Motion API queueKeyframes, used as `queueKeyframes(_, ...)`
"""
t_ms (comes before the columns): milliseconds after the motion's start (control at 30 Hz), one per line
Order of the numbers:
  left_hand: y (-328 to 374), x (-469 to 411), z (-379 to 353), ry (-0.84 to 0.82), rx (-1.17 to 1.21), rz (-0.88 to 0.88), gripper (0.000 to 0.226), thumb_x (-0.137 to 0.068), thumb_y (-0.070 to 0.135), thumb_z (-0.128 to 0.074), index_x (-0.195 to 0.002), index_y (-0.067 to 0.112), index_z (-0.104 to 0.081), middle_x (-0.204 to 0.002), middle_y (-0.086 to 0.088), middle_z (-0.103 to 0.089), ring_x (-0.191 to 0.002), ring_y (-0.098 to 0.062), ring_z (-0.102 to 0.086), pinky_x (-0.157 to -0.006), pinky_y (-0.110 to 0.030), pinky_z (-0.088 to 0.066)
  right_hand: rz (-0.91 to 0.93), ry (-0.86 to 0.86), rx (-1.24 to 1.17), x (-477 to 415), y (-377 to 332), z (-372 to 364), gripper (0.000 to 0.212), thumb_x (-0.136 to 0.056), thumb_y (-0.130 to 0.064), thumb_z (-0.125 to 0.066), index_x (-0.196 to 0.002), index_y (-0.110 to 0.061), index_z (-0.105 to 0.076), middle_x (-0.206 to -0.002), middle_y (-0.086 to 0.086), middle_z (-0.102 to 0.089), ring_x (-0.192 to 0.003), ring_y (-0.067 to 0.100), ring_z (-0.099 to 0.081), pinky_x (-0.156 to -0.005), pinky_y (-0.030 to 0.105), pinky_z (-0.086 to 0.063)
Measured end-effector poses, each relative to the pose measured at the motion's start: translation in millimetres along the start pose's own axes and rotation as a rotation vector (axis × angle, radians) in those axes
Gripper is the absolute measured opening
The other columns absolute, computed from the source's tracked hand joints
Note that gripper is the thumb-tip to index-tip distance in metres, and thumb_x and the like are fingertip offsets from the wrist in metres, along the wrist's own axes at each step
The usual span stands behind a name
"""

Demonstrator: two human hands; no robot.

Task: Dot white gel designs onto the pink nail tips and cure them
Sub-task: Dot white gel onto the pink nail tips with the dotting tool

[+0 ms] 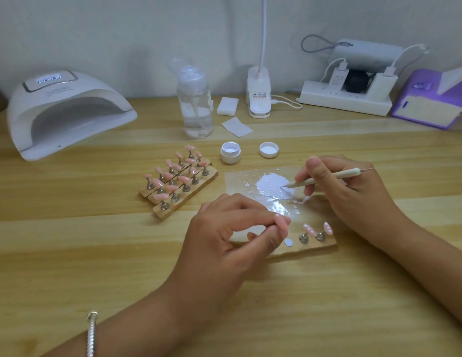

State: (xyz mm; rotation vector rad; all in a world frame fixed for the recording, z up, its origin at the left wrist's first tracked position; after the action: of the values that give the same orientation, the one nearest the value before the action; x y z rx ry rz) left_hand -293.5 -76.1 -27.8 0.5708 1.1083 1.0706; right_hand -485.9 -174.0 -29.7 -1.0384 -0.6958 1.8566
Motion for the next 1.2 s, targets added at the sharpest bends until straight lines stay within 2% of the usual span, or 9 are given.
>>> queueKeyframes(300,0.7,0.1,0.0,0.007,0.000,0.003,0.011,-0.087,0.039,-0.068,-0.091,0.033,-0.077,-0.089,0.017,-0.071,-0.094,-0.015,-0.066,-0.082,-0.053,-0.047,-0.021,0.022,-0.040,0.5,-5.2,1.2,0.035,-0.097,-0.039,-0.047,-0.079,-0.024,-0.072,-0.070,-0.008,-0.067,-0.077,0.006,-0.061,-0.074,0.024,-0.043)
queueKeyframes(500,1.1,-0.2,0.3,0.013,0.003,0.011,0.008,-0.086,0.036,-0.069,-0.084,0.035,-0.077,-0.091,0.018,-0.073,-0.094,-0.013,-0.067,-0.084,-0.053,-0.047,0.014,0.105,-0.118,2.1,-14.7,5.4,0.032,-0.102,-0.031,-0.045,-0.097,-0.017,-0.073,-0.083,-0.007,-0.074,-0.087,-0.004,-0.066,-0.072,0.004,-0.042)
queueKeyframes(600,1.8,-0.3,-0.2,0.014,0.014,0.030,0.009,-0.086,0.037,-0.070,-0.088,0.032,-0.077,-0.089,0.019,-0.072,-0.093,-0.014,-0.067,-0.084,-0.054,-0.047,0.053,0.133,-0.146,4.7,-24.1,8.0,0.030,-0.103,-0.032,-0.046,-0.098,-0.020,-0.073,-0.089,-0.012,-0.074,-0.091,-0.004,-0.067,-0.076,0.004,-0.043)
queueKeyframes(667,2.3,-0.3,-0.7,0.015,0.026,0.048,0.008,-0.085,0.035,-0.073,-0.091,0.033,-0.077,-0.087,0.018,-0.071,-0.092,-0.014,-0.067,-0.083,-0.055,-0.048,0.068,0.147,-0.201,7.4,-32.0,8.5,0.026,-0.100,-0.038,-0.052,-0.089,-0.026,-0.072,-0.081,-0.011,-0.073,-0.083,0.000,-0.067,-0.076,0.009,-0.045)
queueKeyframes(767,2.2,-0.3,-0.5,0.009,0.035,0.059,0.009,-0.085,0.033,-0.072,-0.091,0.032,-0.079,-0.085,0.016,-0.069,-0.090,-0.016,-0.066,-0.081,-0.056,-0.048,0.085,0.131,-0.382,11.9,-47.1,5.4,0.026,-0.091,-0.041,-0.063,-0.070,-0.026,-0.063,-0.061,-0.005,-0.064,-0.059,0.010,-0.060,-0.061,0.019,-0.047)
queueKeyframes(833,1.2,0.0,0.0,-0.004,0.033,0.058,0.009,-0.086,0.033,-0.071,-0.086,0.029,-0.079,-0.085,0.013,-0.069,-0.089,-0.018,-0.065,-0.081,-0.056,-0.047,0.087,0.081,-0.484,16.0,-56.4,0.8,0.030,-0.089,-0.044,-0.064,-0.068,-0.024,-0.063,-0.056,-0.003,-0.060,-0.051,0.017,-0.058,-0.052,0.024,-0.045)
queueKeyframes(933,0.6,0.2,0.1,-0.016,0.023,0.043,0.010,-0.087,0.032,-0.071,-0.085,0.027,-0.080,-0.086,0.010,-0.068,-0.087,-0.020,-0.064,-0.081,-0.057,-0.047,0.077,0.004,-0.557,22.7,-64.1,-6.5,0.031,-0.089,-0.044,-0.063,-0.068,-0.021,-0.066,-0.055,0.000,-0.063,-0.047,0.022,-0.060,-0.048,0.025,-0.047)
queueKeyframes(1067,0.6,0.0,0.4,-0.022,0.029,0.030,0.013,-0.088,0.034,-0.070,-0.088,0.026,-0.081,-0.087,0.009,-0.069,-0.087,-0.021,-0.064,-0.080,-0.057,-0.046,0.060,-0.013,-0.550,28.3,-65.7,-10.7,0.028,-0.085,-0.038,-0.070,-0.064,-0.021,-0.063,-0.053,0.006,-0.063,-0.045,0.021,-0.059,-0.046,0.023,-0.045)
queueKeyframes(1200,-0.3,0.4,0.3,-0.022,0.033,0.021,0.011,-0.088,0.031,-0.071,-0.089,0.026,-0.081,-0.087,0.010,-0.069,-0.087,-0.021,-0.064,-0.079,-0.057,-0.046,0.021,-0.025,-0.531,30.5,-65.7,-13.0,0.033,-0.088,-0.037,-0.067,-0.061,-0.019,-0.059,-0.051,0.007,-0.062,-0.042,0.020,-0.056,-0.045,0.021,-0.043)
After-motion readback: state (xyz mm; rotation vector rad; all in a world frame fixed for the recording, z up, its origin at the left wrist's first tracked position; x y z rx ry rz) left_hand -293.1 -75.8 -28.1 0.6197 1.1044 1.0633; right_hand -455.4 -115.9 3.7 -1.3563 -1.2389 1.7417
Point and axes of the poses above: each hand's wrist, its own x-axis away from the middle knuckle, its own z-axis out of the back of the hand, y = z × x, the point moved 1 cm from there along -x, towards the middle knuckle
